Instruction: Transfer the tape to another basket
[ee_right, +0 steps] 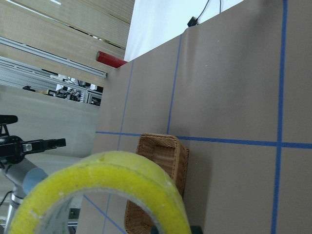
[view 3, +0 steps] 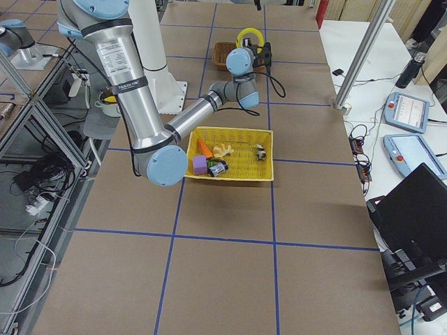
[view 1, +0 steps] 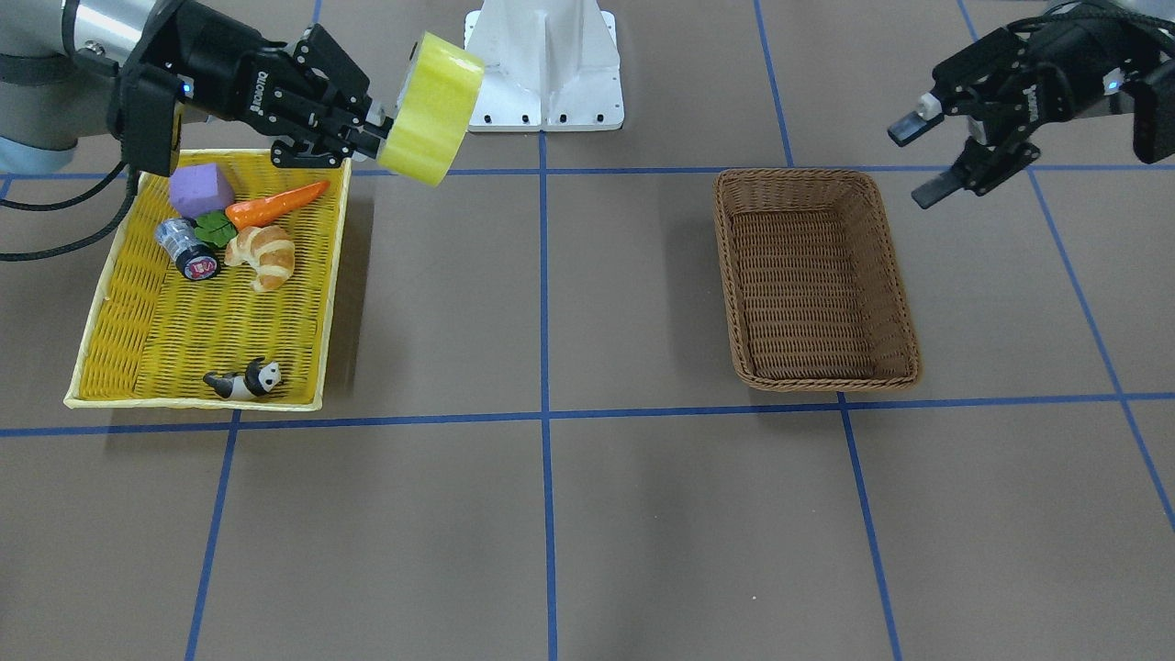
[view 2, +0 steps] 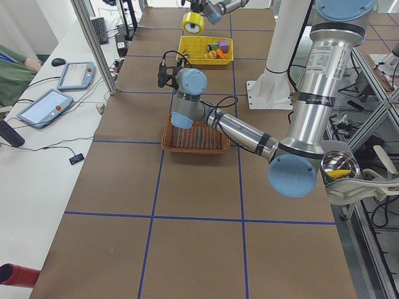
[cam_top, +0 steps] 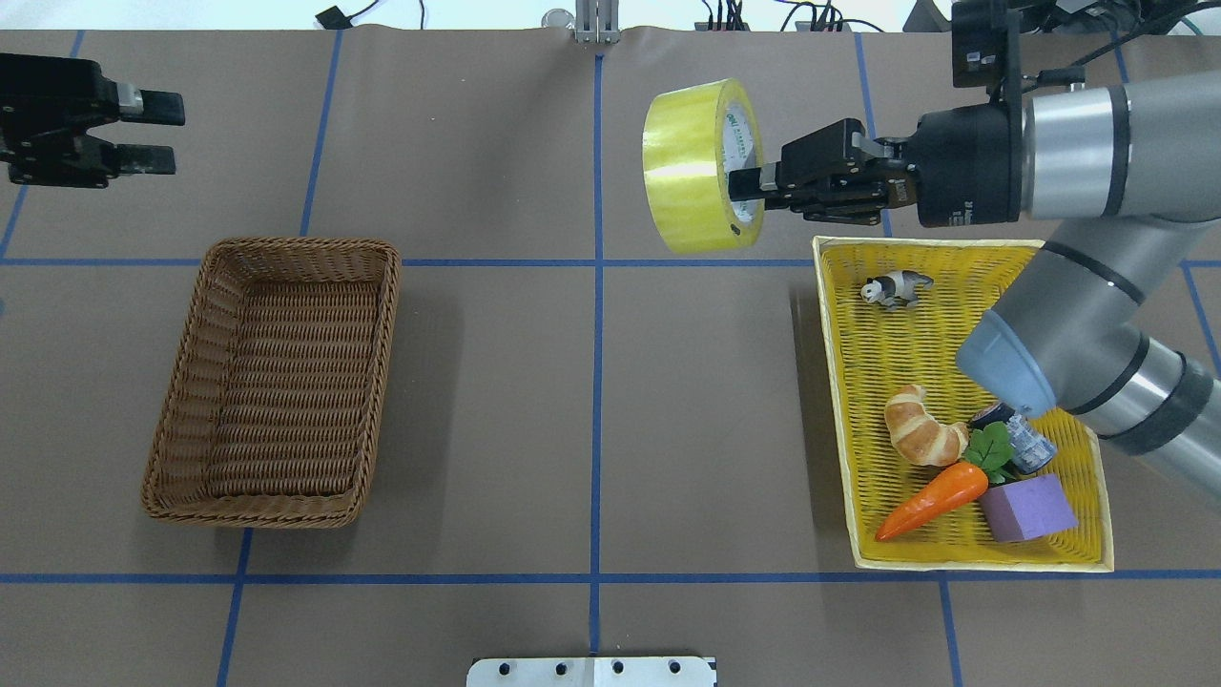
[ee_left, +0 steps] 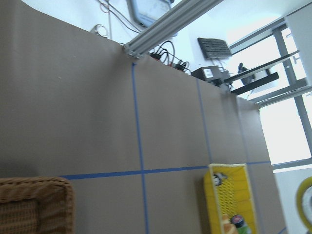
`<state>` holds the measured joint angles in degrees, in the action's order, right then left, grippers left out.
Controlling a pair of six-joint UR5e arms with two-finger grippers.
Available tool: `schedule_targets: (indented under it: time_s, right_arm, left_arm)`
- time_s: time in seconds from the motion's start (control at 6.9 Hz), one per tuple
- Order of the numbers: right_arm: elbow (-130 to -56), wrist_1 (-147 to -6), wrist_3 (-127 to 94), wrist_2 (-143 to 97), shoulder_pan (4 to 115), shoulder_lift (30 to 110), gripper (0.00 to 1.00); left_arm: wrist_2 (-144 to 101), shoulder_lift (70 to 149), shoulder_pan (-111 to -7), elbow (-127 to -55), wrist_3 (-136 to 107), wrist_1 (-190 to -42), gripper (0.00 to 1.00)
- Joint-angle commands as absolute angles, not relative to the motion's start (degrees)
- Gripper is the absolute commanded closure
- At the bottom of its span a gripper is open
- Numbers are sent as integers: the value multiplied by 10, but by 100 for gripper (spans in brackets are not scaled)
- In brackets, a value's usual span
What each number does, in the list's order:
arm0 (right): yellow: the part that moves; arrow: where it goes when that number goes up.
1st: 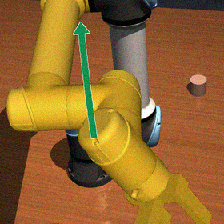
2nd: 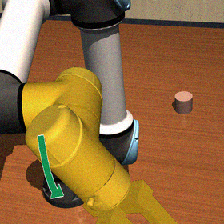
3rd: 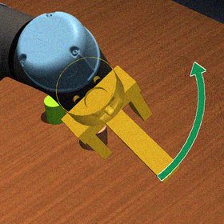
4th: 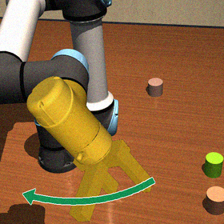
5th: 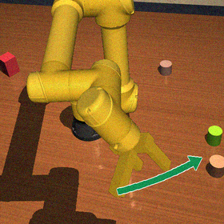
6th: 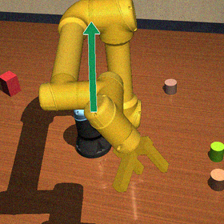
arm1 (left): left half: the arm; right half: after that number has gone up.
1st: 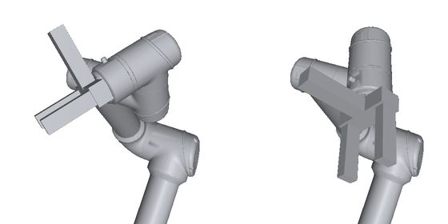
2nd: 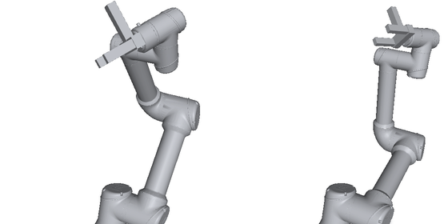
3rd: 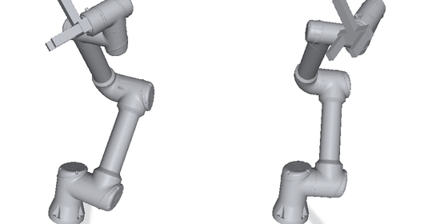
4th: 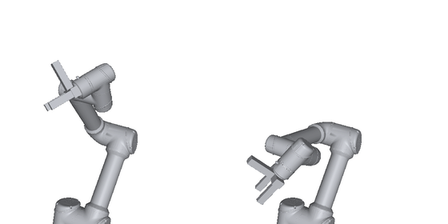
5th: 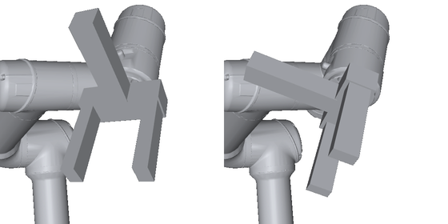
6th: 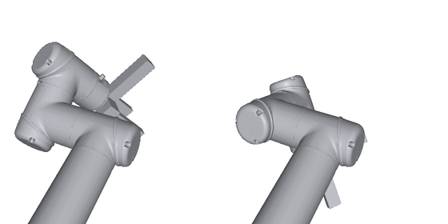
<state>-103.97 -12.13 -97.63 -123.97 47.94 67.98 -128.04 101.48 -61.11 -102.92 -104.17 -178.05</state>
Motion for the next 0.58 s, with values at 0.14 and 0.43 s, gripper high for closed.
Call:
schedule_targets:
  time_s: [0.14,0.43]
  right_arm:
    - [-1042,-7,-989,-1073,334,679,100]
    - [-1040,0,-987,-1044,309,673,100]
  left_arm:
    - [-1088,1054,-472,-1030,-1246,-1919,3]
    - [-1076,1080,-444,-1032,-1288,-1927,3]
